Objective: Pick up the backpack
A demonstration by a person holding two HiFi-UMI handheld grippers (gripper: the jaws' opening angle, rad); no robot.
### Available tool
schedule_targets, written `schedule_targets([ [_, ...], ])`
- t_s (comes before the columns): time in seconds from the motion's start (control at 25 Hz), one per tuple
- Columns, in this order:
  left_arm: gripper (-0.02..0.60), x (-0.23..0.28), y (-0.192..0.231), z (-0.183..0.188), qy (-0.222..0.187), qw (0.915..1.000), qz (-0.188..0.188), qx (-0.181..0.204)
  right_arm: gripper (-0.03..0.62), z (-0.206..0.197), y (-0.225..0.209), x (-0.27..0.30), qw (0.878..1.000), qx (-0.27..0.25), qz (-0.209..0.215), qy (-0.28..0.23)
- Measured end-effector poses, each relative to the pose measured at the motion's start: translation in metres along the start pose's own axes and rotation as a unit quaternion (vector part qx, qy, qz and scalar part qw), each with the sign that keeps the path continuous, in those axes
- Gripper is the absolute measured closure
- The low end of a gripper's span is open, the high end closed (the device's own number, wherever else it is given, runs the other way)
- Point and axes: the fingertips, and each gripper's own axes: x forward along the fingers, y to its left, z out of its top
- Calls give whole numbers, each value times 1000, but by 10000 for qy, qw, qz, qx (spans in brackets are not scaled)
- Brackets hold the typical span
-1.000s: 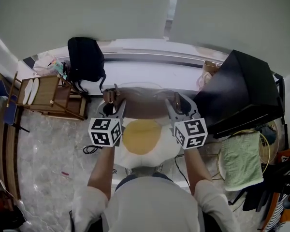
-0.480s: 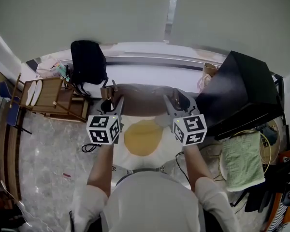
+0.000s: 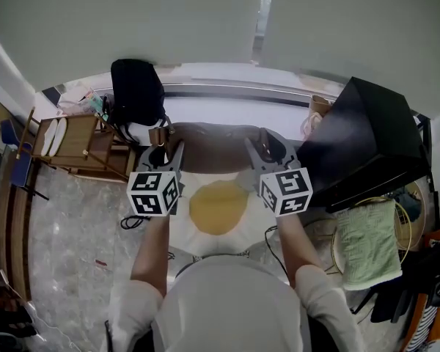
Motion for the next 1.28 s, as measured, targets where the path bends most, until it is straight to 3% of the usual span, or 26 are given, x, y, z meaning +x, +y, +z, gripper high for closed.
schedule_targets([
  [1.28, 436, -1, -13, -3, 44, 9999, -136, -11, 418, -5, -7, -11, 9998, -58, -156, 96],
])
